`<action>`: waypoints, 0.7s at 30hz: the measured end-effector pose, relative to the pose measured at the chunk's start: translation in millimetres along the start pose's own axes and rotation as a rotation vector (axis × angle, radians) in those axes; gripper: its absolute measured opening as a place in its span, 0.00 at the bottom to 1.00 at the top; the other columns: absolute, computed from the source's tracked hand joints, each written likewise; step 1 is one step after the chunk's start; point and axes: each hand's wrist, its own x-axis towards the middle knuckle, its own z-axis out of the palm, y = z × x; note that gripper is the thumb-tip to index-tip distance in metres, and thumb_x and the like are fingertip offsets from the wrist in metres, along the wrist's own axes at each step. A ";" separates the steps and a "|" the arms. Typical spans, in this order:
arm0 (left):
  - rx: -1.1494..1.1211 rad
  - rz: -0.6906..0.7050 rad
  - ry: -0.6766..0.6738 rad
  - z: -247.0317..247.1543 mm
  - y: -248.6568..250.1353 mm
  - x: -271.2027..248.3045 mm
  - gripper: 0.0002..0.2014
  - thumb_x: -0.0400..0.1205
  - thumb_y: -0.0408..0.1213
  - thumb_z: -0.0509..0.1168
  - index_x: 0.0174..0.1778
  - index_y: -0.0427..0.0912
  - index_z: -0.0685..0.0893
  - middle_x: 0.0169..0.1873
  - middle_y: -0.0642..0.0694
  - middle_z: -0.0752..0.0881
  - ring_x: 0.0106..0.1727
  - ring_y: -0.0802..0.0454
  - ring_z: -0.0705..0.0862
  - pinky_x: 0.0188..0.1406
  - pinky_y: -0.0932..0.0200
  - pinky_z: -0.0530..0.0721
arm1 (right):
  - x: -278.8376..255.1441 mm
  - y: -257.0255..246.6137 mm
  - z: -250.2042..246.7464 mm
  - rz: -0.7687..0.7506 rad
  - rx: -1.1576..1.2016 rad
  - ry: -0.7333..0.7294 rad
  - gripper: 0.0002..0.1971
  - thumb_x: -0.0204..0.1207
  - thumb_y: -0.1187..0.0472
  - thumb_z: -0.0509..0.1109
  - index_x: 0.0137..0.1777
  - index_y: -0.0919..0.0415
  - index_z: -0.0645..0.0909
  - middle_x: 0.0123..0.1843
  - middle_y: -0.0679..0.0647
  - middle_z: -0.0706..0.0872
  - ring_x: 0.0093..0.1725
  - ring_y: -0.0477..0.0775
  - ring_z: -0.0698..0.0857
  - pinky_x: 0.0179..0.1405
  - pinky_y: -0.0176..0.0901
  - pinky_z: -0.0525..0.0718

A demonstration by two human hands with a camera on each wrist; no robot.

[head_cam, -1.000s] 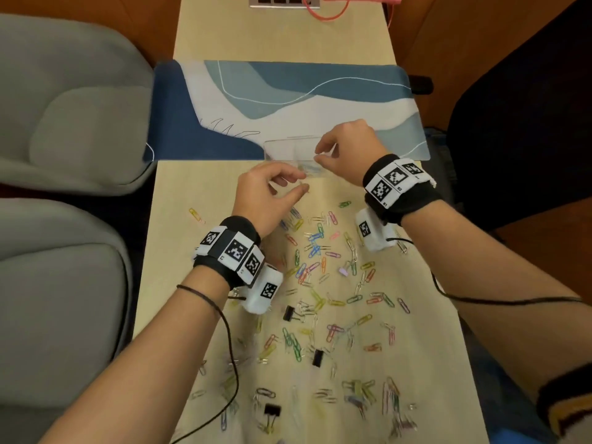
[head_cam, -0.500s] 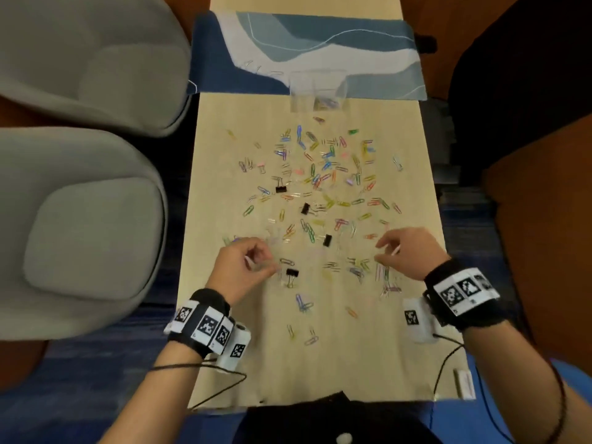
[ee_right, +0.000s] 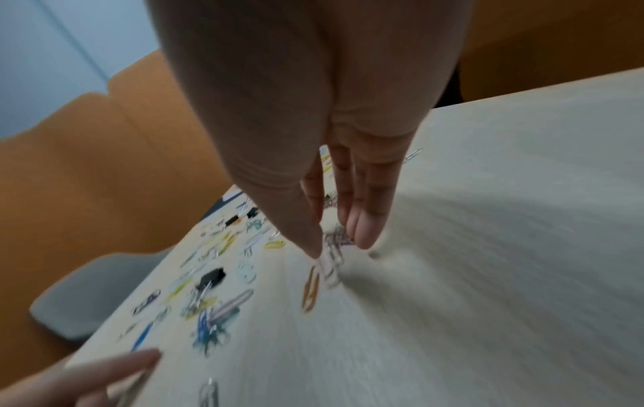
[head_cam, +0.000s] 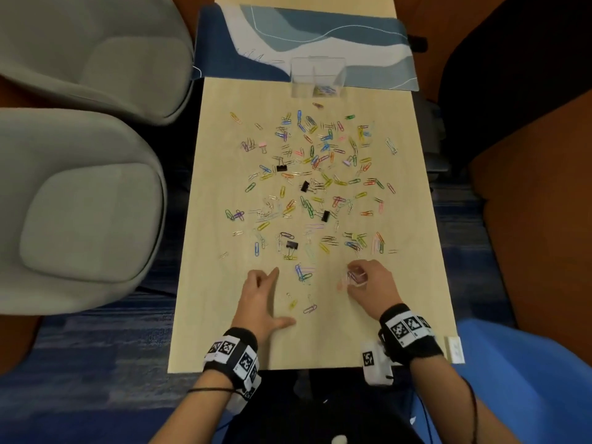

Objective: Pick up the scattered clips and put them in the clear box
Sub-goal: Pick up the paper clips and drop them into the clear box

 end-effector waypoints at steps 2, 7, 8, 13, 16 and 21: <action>-0.079 0.064 0.000 8.7 1.9 0.3 0.49 0.60 0.49 0.85 0.77 0.47 0.73 0.56 0.54 0.69 0.48 0.58 0.76 0.62 0.62 0.80 | -0.2 4.9 -10.6 0.044 0.019 0.055 0.23 0.65 0.66 0.78 0.61 0.56 0.81 0.51 0.55 0.82 0.42 0.48 0.82 0.46 0.37 0.79; -0.193 0.151 0.034 29.0 14.6 6.9 0.35 0.71 0.40 0.80 0.74 0.48 0.77 0.53 0.56 0.74 0.40 0.60 0.81 0.50 0.58 0.86 | -5.2 17.7 -18.5 0.197 -0.002 -0.002 0.35 0.60 0.63 0.83 0.69 0.58 0.76 0.56 0.55 0.76 0.42 0.49 0.81 0.45 0.36 0.77; -0.190 0.166 0.033 32.6 19.8 9.6 0.33 0.73 0.39 0.78 0.75 0.48 0.77 0.53 0.56 0.74 0.41 0.61 0.81 0.50 0.59 0.87 | -5.9 15.6 -12.4 0.181 0.012 -0.005 0.36 0.59 0.63 0.83 0.69 0.58 0.76 0.55 0.55 0.76 0.41 0.48 0.80 0.45 0.35 0.77; -0.172 0.188 0.094 43.9 42.7 20.6 0.27 0.81 0.36 0.69 0.77 0.48 0.73 0.55 0.53 0.74 0.48 0.64 0.79 0.58 0.56 0.84 | -4.1 -2.9 20.5 -0.014 0.026 0.022 0.32 0.63 0.64 0.81 0.69 0.60 0.79 0.57 0.54 0.75 0.45 0.48 0.80 0.49 0.41 0.88; -0.071 0.203 0.150 40.8 49.1 16.0 0.29 0.83 0.43 0.66 0.81 0.49 0.67 0.61 0.51 0.70 0.60 0.58 0.74 0.69 0.57 0.77 | -2.0 -1.8 26.8 -0.027 -0.006 0.066 0.33 0.66 0.57 0.80 0.72 0.60 0.76 0.61 0.55 0.74 0.52 0.53 0.82 0.55 0.48 0.86; 0.106 0.051 0.076 46.7 50.7 14.6 0.48 0.74 0.57 0.72 0.84 0.44 0.54 0.70 0.44 0.63 0.70 0.51 0.65 0.71 0.61 0.72 | -11.5 -13.1 35.0 -0.134 -0.254 0.044 0.32 0.73 0.50 0.75 0.76 0.58 0.71 0.69 0.58 0.71 0.62 0.58 0.75 0.65 0.48 0.78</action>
